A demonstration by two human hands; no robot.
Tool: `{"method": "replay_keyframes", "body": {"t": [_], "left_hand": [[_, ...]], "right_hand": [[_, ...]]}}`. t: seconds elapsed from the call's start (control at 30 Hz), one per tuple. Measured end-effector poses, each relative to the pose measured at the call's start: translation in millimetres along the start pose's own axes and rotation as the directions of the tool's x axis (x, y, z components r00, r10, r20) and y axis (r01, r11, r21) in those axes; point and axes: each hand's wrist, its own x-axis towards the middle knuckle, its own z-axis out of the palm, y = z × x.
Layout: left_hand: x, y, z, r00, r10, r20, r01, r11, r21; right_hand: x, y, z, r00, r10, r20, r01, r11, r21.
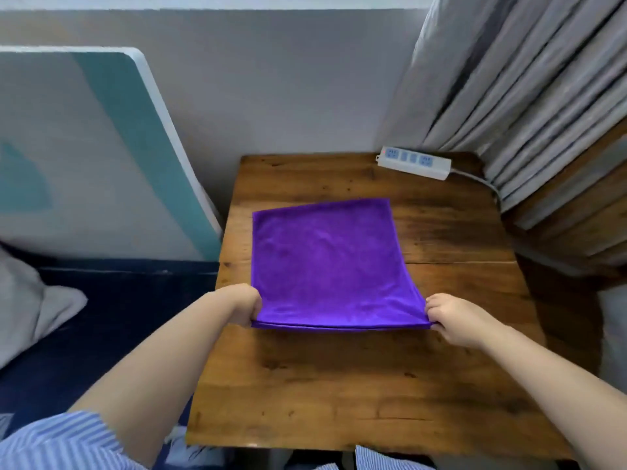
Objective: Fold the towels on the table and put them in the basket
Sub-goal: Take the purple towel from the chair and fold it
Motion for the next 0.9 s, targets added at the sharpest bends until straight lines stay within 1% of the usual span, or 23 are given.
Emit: {"method": "replay_keyframes", "body": {"t": [0.07,0.13,0.2,0.3,0.33,0.4,0.5,0.6,0.67,0.77,0.83,0.9], "left_hand": [[3,14,22,0.998,0.014,0.069,-0.016,0.999,0.037],[4,25,39,0.991,0.003,0.137,-0.009,0.999,0.041],[5,33,54,0.987,0.001,0.161,-0.018,0.995,0.103],[6,41,77,0.973,0.017,0.23,-0.057,0.984,0.168],[8,43,81,0.968,0.025,0.251,-0.071,0.981,0.179],[10,45,84,0.973,0.033,0.231,-0.067,0.988,0.142],[19,40,70,0.995,0.032,0.099,-0.038,0.998,0.058],[29,33,44,0.998,-0.015,-0.06,0.016,1.0,0.009],[40,29,24,0.983,-0.062,-0.173,0.057,0.998,-0.035],[57,28,-3,0.938,-0.144,-0.315,0.1,0.983,-0.152],[69,27,-21,0.914,-0.187,-0.359,0.109,0.968,-0.227],[81,25,-36,0.902,-0.201,-0.381,0.097,0.956,-0.276]], "right_hand": [[-13,-9,17,0.994,0.007,0.113,-0.003,0.999,-0.033],[-19,-17,32,0.984,0.005,0.176,0.011,0.996,-0.088],[-20,-26,42,0.975,0.012,0.222,0.024,0.988,-0.155],[-19,-39,50,0.93,0.077,0.36,0.027,0.961,-0.276],[-18,-43,50,0.915,0.101,0.39,0.023,0.953,-0.301],[-14,-48,50,0.907,0.12,0.403,0.014,0.95,-0.313],[-1,-53,40,0.932,0.109,0.345,-0.007,0.959,-0.284],[22,-52,24,0.957,0.091,0.276,-0.02,0.968,-0.249],[45,-49,10,0.973,0.085,0.213,-0.035,0.973,-0.229],[78,-46,-7,0.993,0.079,0.086,-0.064,0.985,-0.159],[100,-43,-11,0.998,0.065,0.006,-0.064,0.994,-0.093],[121,-45,-11,0.998,0.055,-0.043,-0.056,0.998,-0.021]]}}
